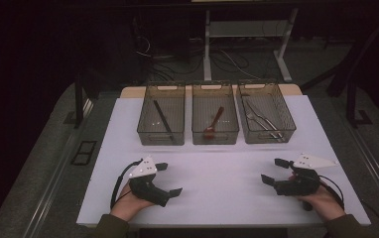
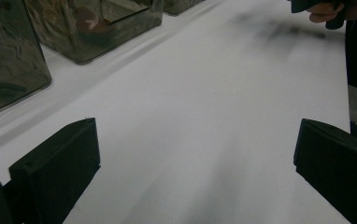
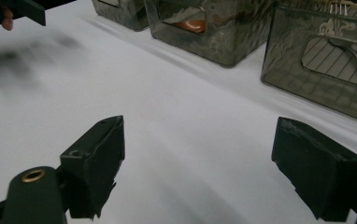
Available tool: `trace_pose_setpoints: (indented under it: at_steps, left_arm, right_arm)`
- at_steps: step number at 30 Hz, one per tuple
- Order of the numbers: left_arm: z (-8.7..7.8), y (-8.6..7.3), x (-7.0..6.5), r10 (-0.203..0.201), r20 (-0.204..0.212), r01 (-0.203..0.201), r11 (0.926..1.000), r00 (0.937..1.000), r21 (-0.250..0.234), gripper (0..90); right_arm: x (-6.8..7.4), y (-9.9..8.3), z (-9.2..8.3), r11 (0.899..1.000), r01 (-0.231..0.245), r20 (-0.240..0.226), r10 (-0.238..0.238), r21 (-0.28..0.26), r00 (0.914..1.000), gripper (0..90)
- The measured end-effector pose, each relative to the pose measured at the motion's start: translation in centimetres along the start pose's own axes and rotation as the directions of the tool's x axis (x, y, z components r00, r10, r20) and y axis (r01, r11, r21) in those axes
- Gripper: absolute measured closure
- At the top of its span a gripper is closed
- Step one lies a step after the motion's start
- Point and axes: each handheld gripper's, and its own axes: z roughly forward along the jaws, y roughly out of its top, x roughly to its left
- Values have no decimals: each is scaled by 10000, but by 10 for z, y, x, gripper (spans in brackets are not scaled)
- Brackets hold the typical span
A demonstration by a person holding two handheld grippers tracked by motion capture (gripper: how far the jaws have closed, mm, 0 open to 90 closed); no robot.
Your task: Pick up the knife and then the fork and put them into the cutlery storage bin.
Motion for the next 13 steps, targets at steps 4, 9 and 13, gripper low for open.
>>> trace_pose_setpoints:
  at_steps: [4,9,13]
  left_arm:
    - [0,0,0,7,-12,-7,10000,10000,11,0]
    - [0,-1,0,-50,-52,50,10000,10000,-1,0]
    - [0,-1,1,-70,-63,70,10000,10000,-29,0]
  right_arm:
    - [-1,-5,-2,10000,-6,41,6,81,10000,165]
    - [-2,-7,-1,10000,1,140,-2,75,9999,165]
    - [-2,-7,-1,10000,26,123,-27,68,9999,165]
